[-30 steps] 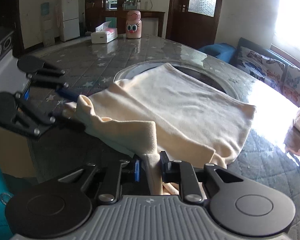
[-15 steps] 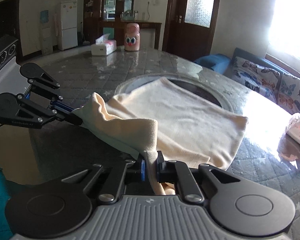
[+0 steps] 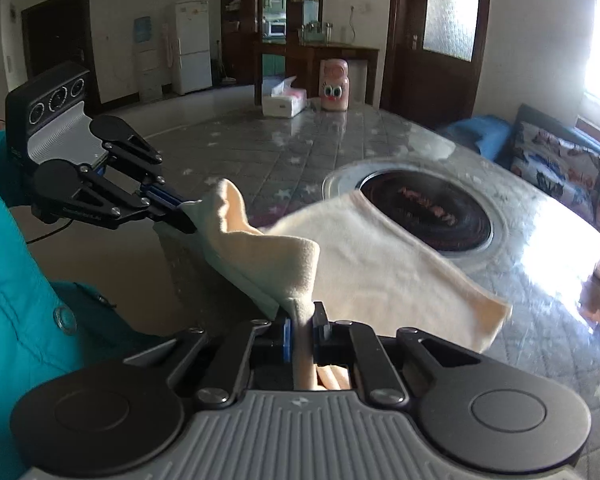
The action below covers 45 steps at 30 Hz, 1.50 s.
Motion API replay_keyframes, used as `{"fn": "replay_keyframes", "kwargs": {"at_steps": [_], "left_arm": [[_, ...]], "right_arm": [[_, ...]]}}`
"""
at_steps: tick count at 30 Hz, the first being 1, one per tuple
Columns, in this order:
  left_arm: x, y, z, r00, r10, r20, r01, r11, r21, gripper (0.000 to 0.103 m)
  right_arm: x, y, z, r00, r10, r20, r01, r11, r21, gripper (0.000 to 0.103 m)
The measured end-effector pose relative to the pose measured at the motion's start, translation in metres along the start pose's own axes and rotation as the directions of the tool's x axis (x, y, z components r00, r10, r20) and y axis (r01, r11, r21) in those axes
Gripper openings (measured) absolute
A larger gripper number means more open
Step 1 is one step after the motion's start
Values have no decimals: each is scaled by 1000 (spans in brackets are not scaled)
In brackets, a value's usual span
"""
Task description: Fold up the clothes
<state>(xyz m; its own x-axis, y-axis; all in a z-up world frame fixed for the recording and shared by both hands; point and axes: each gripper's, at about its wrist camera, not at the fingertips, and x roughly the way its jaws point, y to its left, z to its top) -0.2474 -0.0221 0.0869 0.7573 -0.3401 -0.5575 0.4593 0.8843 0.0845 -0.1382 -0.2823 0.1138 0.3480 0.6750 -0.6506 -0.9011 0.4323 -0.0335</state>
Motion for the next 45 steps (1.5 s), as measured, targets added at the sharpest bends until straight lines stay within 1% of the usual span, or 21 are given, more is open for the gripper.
{"fn": "replay_keyframes", "kwargs": {"at_steps": [3,6,8,14,17,21,22,23,24,26,27,28,31,33,35,36,38,40,41,45], "left_arm": [[14,13,10,1000,22,-3,-22,1000,-6,6],[31,26,22,999,40,6,-40,999,33,5],[46,39,32,999,49,0,-49,998,39,5],[105,77,54,996,94,0,-93,994,60,5],[140,90,55,993,117,-22,-115,991,65,5],[177,97,46,986,161,-43,-158,985,71,5],[185,98,44,984,174,-48,-170,983,72,6],[191,99,41,980,192,-55,-188,980,66,10],[197,100,39,976,207,-68,-204,978,49,10],[204,106,35,973,215,-86,-215,977,7,15],[205,108,34,970,225,-90,-227,974,-6,17],[206,110,34,967,236,-92,-239,971,-15,23],[203,116,36,962,260,-84,-263,964,-31,24],[199,121,39,951,297,-83,-301,952,-48,25],[194,128,43,945,316,-84,-323,942,-89,26],[188,129,45,945,318,-74,-325,939,-115,26],[172,128,51,956,292,-37,-293,940,-174,25],[157,119,56,974,226,-3,-220,948,-229,25],[152,111,57,980,200,2,-194,953,-234,25],[139,71,53,994,108,23,-102,977,-185,26]], "right_arm": [[-6,0,5,1000,7,6,-7,1000,3,8],[7,-20,15,1000,-27,9,26,999,42,8],[15,-33,22,999,-47,9,46,997,68,7],[49,-77,36,993,-117,-6,117,988,104,7],[75,-96,37,989,-146,-27,148,979,139,7],[107,-110,27,975,-220,-39,224,961,162,7],[115,-113,23,970,-241,-42,245,953,176,7],[123,-116,19,965,-256,-48,260,947,187,8],[130,-118,16,962,-266,-56,272,942,196,9],[140,-124,9,961,-267,-77,278,932,232,13],[141,-127,7,960,-272,-75,282,927,246,16],[141,-129,6,957,-281,-67,289,923,254,21],[134,-134,6,952,-302,-56,305,909,285,23],[129,-133,7,949,-313,-45,312,903,294,24],[123,-130,9,947,-320,-16,310,903,298,24],[122,-127,11,950,-313,-4,301,907,295,24],[121,-120,16,961,-277,8,264,924,278,23],[128,-115,23,972,-234,1,226,940,255,23],[133,-114,26,975,-222,-3,216,946,244,23],[156,-114,39,982,-187,-31,190,958,216,23]]}}
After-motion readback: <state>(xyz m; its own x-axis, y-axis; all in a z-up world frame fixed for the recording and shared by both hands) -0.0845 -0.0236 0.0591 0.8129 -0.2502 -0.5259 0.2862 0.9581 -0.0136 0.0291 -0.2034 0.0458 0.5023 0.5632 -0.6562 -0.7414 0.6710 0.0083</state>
